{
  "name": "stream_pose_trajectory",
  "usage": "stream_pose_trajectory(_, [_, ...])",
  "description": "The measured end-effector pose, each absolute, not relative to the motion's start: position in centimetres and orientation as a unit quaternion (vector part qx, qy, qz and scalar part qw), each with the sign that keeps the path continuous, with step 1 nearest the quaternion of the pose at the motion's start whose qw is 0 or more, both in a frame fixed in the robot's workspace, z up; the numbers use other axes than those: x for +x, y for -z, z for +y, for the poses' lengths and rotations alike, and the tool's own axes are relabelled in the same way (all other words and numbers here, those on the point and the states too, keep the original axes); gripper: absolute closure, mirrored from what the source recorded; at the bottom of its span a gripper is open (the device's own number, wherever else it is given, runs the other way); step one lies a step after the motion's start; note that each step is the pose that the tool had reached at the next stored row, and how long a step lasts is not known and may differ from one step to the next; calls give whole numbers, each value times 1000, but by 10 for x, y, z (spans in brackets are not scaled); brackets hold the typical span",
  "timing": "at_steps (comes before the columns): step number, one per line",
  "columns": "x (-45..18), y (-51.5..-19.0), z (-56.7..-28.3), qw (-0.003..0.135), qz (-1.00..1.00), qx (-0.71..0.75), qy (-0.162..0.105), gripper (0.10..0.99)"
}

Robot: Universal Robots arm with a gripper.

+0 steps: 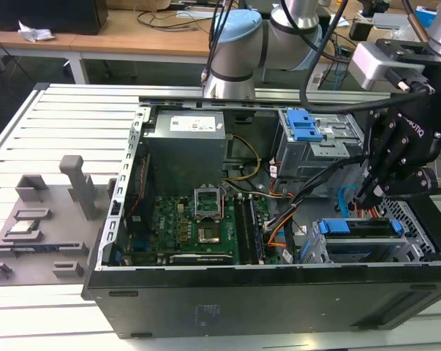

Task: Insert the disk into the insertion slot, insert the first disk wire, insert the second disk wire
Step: 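Insert the second disk wire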

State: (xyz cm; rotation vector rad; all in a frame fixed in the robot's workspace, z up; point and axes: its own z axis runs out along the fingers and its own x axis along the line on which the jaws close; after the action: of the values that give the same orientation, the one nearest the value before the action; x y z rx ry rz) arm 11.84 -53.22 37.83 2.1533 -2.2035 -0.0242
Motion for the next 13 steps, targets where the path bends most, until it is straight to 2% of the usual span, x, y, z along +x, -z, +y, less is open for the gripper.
stream_pose_trajectory(13, [122,-355,-533,30,-715,699,8,925])
